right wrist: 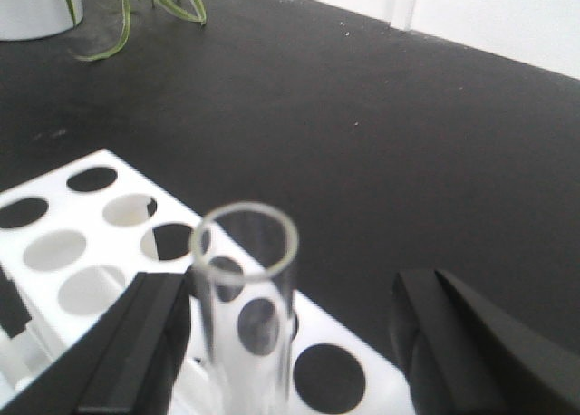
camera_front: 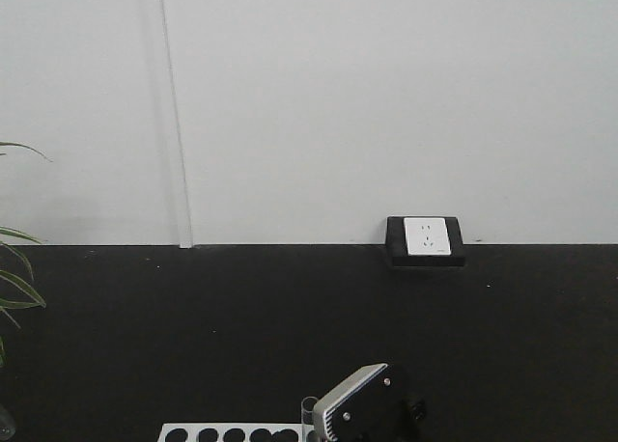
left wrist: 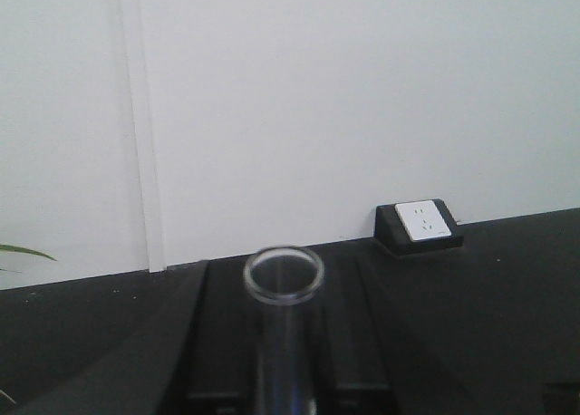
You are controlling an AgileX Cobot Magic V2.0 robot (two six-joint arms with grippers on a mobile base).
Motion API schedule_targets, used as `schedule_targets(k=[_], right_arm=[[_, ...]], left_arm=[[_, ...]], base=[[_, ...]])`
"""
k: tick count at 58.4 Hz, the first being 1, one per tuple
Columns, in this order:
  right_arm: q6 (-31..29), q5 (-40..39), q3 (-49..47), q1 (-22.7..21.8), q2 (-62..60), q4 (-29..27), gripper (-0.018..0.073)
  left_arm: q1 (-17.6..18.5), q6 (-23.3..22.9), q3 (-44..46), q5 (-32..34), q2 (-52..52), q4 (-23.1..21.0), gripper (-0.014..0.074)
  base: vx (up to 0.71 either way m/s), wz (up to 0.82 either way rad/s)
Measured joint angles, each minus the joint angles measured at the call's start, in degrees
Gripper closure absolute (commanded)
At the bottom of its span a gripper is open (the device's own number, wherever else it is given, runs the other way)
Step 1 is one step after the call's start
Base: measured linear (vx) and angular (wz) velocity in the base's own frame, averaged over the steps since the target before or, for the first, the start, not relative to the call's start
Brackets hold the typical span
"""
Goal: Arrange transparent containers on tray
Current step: 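Lower the right gripper onto another clear test tube and close, then lift the clear test tube out of the rack with the right gripper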
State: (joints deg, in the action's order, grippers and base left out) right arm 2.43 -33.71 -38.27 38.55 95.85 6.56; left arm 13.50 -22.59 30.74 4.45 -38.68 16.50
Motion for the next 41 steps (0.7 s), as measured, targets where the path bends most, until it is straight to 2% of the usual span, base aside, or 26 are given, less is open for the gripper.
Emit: schedule_targets(k=[9,25,41], right_arm=[[0.3,-0.1,0.0,0.0,0.1,0.8,0.0107],[0.6,-2.1,0.0,0.0,0.1,1.1,0.0331],[0.7,-2.9,0.0,0.0,0.1,1.1,0.046]], left_arm=[[0.0,0.0,0.0,0.0,0.0,0.0,0.0535],[0.0,0.0,0.0,0.0,0.0,0.0,0.0535],[0.0,0.0,0.0,0.0,0.0,0.0,0.0535]], base=[[0.0,0.0],[0.0,0.0],[0.0,0.0]])
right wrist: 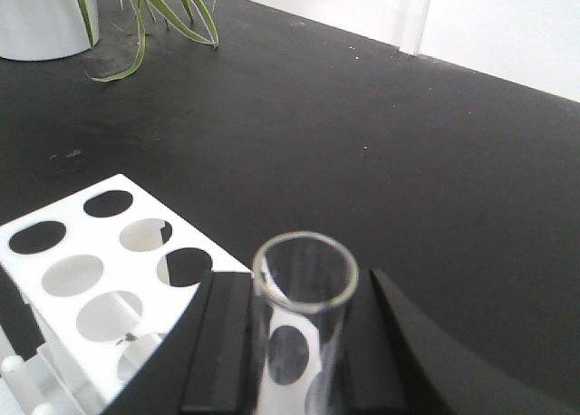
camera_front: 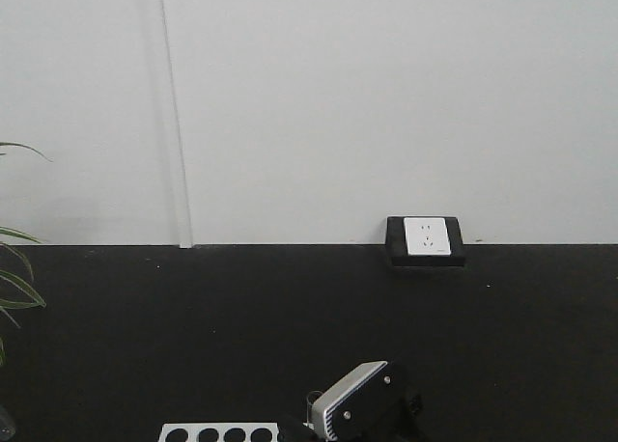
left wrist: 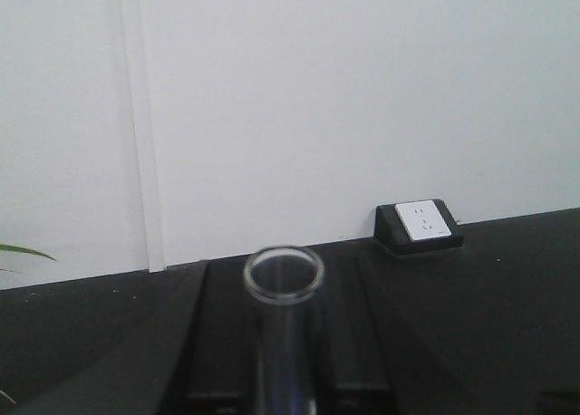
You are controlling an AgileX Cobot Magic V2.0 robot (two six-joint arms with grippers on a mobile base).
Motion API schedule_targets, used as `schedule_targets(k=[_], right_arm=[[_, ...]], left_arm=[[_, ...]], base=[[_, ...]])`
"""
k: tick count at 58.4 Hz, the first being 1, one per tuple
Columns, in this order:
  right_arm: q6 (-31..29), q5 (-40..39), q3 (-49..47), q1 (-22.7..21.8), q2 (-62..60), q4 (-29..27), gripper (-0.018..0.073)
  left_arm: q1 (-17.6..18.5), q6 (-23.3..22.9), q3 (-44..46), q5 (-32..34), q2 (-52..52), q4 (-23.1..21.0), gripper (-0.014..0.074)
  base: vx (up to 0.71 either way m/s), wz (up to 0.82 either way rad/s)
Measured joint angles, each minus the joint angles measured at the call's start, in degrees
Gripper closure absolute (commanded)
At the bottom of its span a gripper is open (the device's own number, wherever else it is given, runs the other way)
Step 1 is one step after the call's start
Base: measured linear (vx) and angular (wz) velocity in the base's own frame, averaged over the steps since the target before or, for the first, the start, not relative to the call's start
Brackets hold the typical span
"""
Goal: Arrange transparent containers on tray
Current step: 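Lift the clear test tube out of the rack with the right gripper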
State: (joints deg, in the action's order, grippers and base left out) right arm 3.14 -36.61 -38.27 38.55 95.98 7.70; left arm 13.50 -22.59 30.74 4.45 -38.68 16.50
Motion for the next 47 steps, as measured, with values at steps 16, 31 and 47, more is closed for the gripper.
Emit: schedule_targets(k=[16,31,47], right_arm=[[0.1,2.3,0.0,0.0,-6.3,-0.6,0.0557],[-0.5,15.9,-4.1,0.0,-16.8,-5.7,0.0564],[-1.3,37.8,-15.6,0.0,-24.3,-6.1,0.0564]], left_arm=[[0.0,0.0,0.0,0.0,0.0,0.0,0.0535],[0.0,0.0,0.0,-0.4,0.0,0.0,0.0535],[0.0,0.0,0.0,-0.5,-1.2,0.0,0.0535]], base=[[0.0,0.0],[0.0,0.0],[0.0,0.0]])
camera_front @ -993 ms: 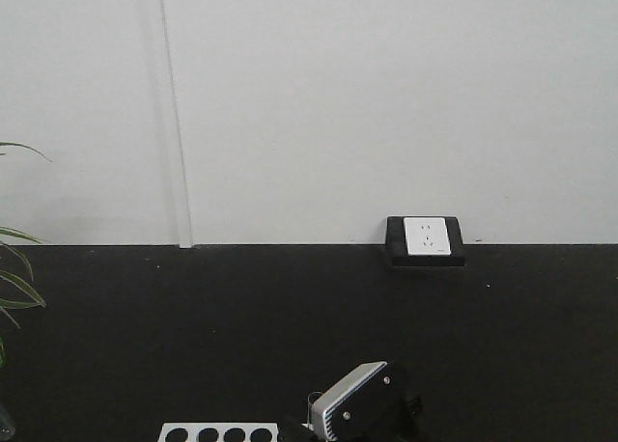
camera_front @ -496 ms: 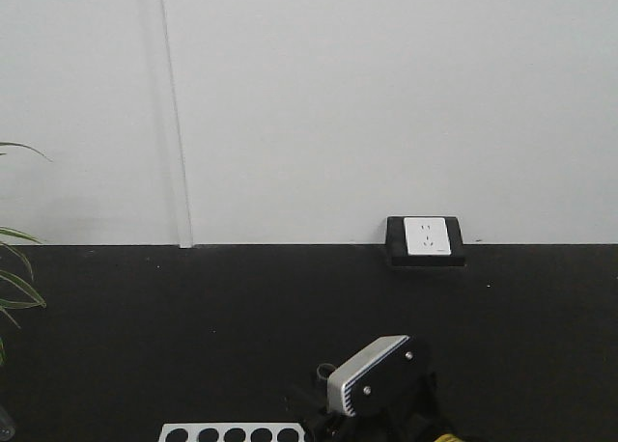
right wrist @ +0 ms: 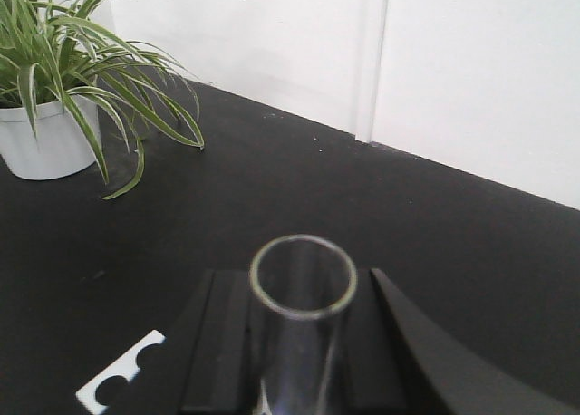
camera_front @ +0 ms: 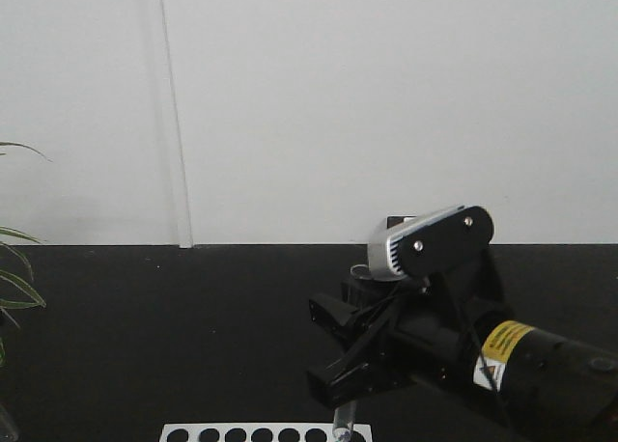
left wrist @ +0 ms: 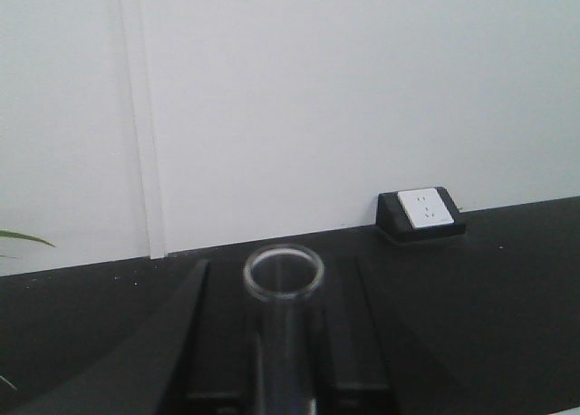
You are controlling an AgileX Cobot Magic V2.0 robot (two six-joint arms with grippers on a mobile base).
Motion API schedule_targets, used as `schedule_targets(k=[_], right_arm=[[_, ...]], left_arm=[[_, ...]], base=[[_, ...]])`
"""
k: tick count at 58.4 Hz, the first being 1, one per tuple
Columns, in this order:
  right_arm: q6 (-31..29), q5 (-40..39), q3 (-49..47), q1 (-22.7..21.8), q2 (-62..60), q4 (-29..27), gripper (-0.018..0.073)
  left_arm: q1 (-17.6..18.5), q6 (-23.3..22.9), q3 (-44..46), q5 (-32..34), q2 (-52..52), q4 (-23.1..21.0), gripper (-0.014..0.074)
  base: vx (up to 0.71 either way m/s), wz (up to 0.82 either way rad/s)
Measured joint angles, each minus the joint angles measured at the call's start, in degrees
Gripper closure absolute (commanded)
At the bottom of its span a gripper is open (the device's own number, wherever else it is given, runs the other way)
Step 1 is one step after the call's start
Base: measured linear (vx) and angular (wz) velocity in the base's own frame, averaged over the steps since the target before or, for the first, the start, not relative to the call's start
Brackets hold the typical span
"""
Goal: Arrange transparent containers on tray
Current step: 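Lift the clear test tube out of the rack with the right gripper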
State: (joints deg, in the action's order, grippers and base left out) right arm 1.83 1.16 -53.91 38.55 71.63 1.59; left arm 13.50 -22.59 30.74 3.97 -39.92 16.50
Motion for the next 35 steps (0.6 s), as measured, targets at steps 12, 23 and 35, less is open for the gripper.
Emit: schedule_targets(k=[12,23,35], right_arm=[[0.0,4.6,-1.6,0.0,-7.9,0.0,0.0564],[0.0,11.9,-1.7,0.0,-15.2,0.9,0.0564],[0.0,14.8,-1.7,0.0,-17.0,1.6,0.0564]], left_arm=[[0.0,0.0,0.0,0.0,0.1,0.0,0.0535],[0.0,0.0,0.0,0.0,1.3,0.0,0.0534],[0.0,0.0,3.7,-4.0,3.5,0.0,0.0531]], base=[[0.0,0.0],[0.0,0.0],[0.0,0.0]])
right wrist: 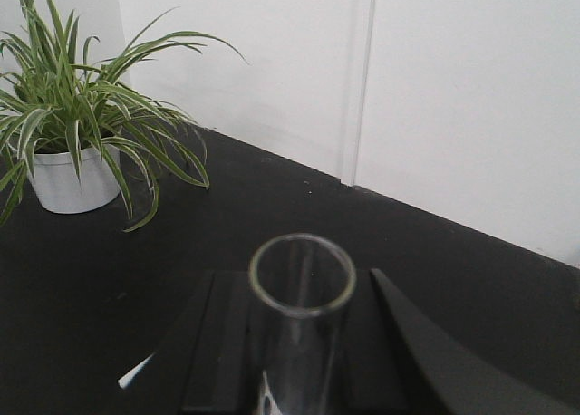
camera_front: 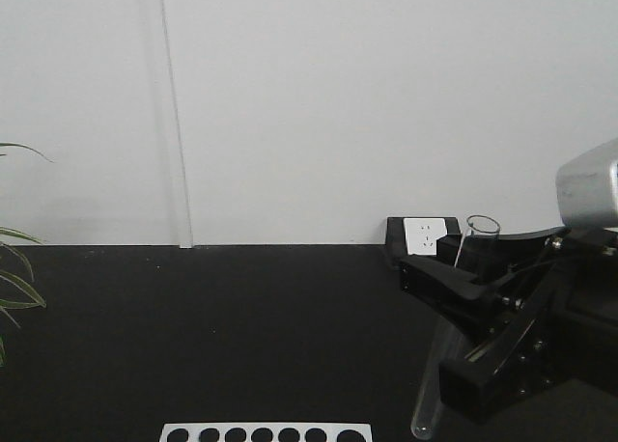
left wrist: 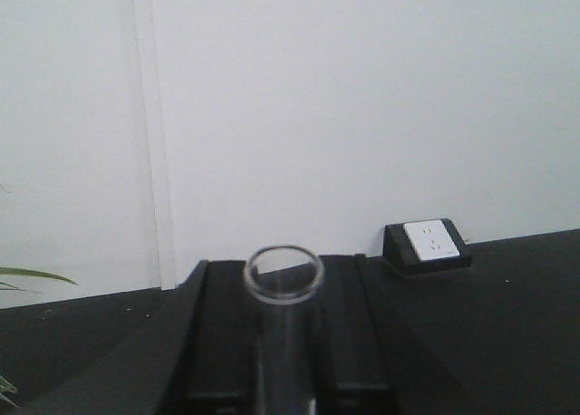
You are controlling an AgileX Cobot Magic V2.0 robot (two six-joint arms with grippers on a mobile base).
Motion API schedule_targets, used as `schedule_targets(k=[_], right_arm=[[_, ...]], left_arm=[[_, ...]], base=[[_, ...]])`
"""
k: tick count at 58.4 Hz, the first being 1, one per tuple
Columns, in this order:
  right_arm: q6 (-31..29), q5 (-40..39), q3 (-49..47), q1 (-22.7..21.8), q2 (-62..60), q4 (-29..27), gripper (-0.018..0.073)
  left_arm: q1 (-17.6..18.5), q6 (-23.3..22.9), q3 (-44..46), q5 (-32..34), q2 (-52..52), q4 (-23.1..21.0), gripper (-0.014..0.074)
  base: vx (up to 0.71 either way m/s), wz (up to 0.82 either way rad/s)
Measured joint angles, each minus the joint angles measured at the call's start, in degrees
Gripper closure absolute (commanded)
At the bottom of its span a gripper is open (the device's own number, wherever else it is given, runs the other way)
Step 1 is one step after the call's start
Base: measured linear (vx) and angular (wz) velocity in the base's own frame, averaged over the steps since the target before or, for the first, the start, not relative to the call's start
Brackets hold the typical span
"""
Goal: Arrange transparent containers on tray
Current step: 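Lift the clear test tube out of the rack with the right gripper, then drive the base away from the rack holding both tubes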
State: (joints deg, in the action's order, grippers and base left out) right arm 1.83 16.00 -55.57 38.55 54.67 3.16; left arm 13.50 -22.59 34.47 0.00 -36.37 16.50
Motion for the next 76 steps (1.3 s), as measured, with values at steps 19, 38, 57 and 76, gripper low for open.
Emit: schedule_targets(k=[19,38,57,76], right_arm=[[0.0,-0.6,0.0,0.0,0.0,0.0,0.0563],[0.0,-0.7,0.0,0.0,0.0,0.0,0.0561],[0.0,-0.7,0.0,0.0,0.0,0.0,0.056],[0.0,-0.7,0.0,0.0,0.0,0.0,0.056]], left_arm=[[0.0,0.0,2.1,-8.8,3.6,0.0,0.0531],[0.0,0.0,2.1,-9.5,3.8,-0.2,0.0531],[0.0,0.0,2.1,-9.5,3.8,-0.2,0.0531],[0.0,0.0,2.1,-9.5,3.8,-0.2,0.0531]], base=[[0.0,0.0],[0.0,0.0],[0.0,0.0],[0.0,0.0]])
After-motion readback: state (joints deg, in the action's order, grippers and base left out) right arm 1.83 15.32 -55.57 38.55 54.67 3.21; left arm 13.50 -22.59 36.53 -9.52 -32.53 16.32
